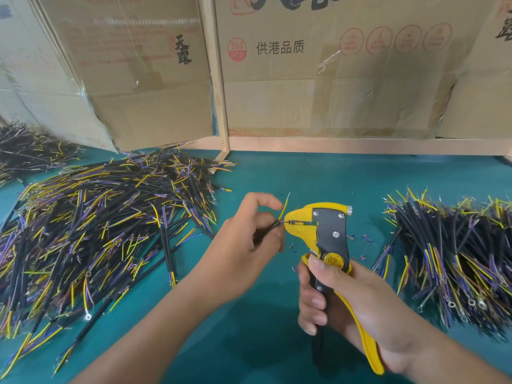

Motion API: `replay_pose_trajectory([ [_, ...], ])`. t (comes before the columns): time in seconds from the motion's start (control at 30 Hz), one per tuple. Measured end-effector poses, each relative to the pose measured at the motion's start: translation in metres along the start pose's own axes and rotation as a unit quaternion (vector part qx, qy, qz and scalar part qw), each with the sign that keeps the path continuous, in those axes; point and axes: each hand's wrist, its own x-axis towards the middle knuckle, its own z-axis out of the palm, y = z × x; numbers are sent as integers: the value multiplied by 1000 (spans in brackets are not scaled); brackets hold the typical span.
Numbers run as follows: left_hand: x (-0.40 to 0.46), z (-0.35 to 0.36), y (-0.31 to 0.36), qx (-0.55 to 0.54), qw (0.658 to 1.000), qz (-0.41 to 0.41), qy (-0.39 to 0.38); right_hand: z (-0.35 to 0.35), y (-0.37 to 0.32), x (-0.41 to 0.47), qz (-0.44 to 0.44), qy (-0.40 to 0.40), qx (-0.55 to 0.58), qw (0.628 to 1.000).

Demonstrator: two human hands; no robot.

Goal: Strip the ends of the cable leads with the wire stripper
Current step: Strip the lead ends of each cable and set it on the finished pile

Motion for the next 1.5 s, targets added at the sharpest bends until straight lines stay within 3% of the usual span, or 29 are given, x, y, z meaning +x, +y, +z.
replay_pose_trajectory([
  [0.1, 3, -2, 2, -155, 987, -43, -6, -1, -1, -1, 0, -17, -16, 1000],
  [0.2, 4, -2, 3, -218, 972, -87, 4, -2, -2, -2, 1, -33, -41, 999],
  [0.5, 2, 0, 9, -254, 959, -122, 23, 1, -3, -2, 12, -26, -48, 998],
  [0.87, 2, 1, 1, -3, 999, -44, 14, 4, -6, -4, 36, 12, -23, 999],
  [1.03, 1, 1, -4, 69, 998, -13, 11, 4, -10, -5, 44, 53, -57, 996],
  [1.3, 3, -22, -8, 208, 974, 85, 10, 8, -12, -7, 47, 30, -67, 996],
  [1.5, 4, -28, -5, 220, 969, 111, -10, 10, -14, -10, 49, 30, -70, 996],
])
